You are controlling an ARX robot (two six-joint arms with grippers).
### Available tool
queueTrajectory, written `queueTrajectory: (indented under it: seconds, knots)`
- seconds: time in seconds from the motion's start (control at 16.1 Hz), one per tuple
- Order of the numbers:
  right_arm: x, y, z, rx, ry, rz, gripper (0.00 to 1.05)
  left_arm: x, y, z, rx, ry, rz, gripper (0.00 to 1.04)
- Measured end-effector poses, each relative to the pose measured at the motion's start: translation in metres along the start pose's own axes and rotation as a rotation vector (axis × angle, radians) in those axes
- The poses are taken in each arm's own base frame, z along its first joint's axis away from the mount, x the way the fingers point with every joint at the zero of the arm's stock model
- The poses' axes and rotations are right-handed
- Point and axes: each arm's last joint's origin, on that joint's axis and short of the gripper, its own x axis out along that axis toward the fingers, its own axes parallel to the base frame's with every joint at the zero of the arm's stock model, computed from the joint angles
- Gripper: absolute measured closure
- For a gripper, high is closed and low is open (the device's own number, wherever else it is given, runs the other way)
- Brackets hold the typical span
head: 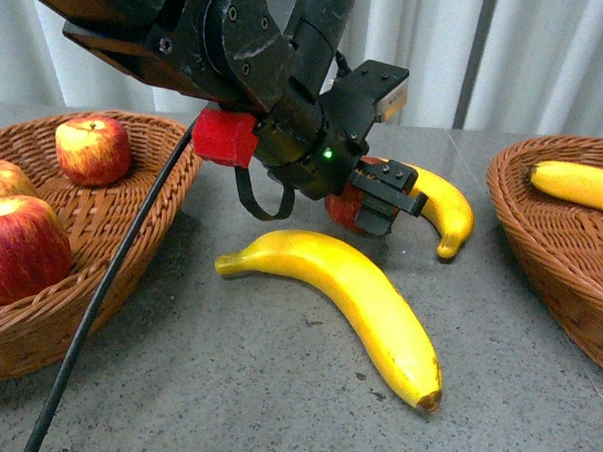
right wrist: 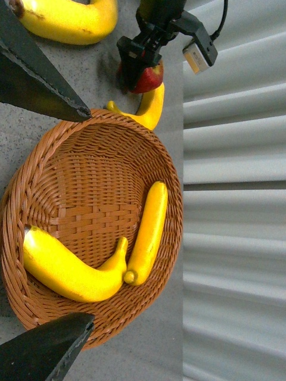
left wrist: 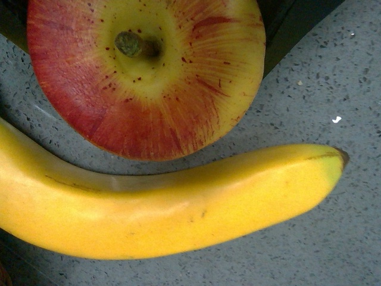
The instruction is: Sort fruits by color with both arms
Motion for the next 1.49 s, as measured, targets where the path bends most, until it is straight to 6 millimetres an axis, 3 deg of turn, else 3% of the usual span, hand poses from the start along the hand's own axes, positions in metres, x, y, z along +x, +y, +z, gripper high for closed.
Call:
queueTrajectory:
  seconds: [0.12, 0.19, 0.25, 0.37, 0.5, 0.56, 0.81, 0.87, 1.06, 1.12, 1.24, 1.37, 1.49]
  knots:
    - [0.0, 0.0, 0.0, 0.0, 0.0, 0.0, 0.07, -0.017, 0.007, 0.009, -0.003, -0.036, 0.045, 0.38]
    - [0.0, 0.0, 0.0, 0.0, 0.0, 0.0, 0.07, -0.035, 0.01, 0.019, -0.011, -0.084, 0.08, 0.38]
    - [0.0, 0.0, 0.0, 0.0, 0.0, 0.0, 0.07, -0.056, 0.016, 0.03, -0.026, -0.138, 0.124, 0.38]
    - [0.0, 0.0, 0.0, 0.0, 0.0, 0.0, 0.07, -0.119, 0.038, 0.047, -0.12, -0.277, 0.306, 0.38]
    - [0.0, 0.0, 0.0, 0.0, 0.0, 0.0, 0.07, -0.166, 0.058, 0.031, -0.261, -0.333, 0.484, 0.38]
    - [0.0, 0.0, 0.0, 0.0, 0.0, 0.0, 0.07, -0.179, 0.068, 0.008, -0.338, -0.308, 0.568, 0.38]
    - [0.0, 0.0, 0.0, 0.0, 0.0, 0.0, 0.07, -0.173, 0.077, -0.061, -0.511, -0.188, 0.584, 0.38]
    - [0.0, 0.0, 0.0, 0.0, 0.0, 0.0, 0.07, -0.171, 0.078, -0.065, -0.53, -0.179, 0.571, 0.38]
    - [0.0, 0.0, 0.0, 0.0, 0.0, 0.0, 0.07, -0.165, 0.079, -0.07, -0.562, -0.162, 0.525, 0.37]
    - [0.0, 0.0, 0.0, 0.0, 0.0, 0.0, 0.07, -0.163, 0.079, -0.071, -0.566, -0.152, 0.513, 0.22]
    - [0.0, 0.0, 0.0, 0.0, 0.0, 0.0, 0.07, -0.165, 0.078, -0.068, -0.56, -0.175, 0.512, 0.05]
    - [0.0, 0.0, 0.0, 0.0, 0.0, 0.0, 0.07, -0.178, 0.07, -0.054, -0.526, -0.262, 0.503, 0.07]
    - [0.0, 0.0, 0.0, 0.0, 0.0, 0.0, 0.07, -0.207, 0.049, -0.034, -0.456, -0.393, 0.483, 0.07]
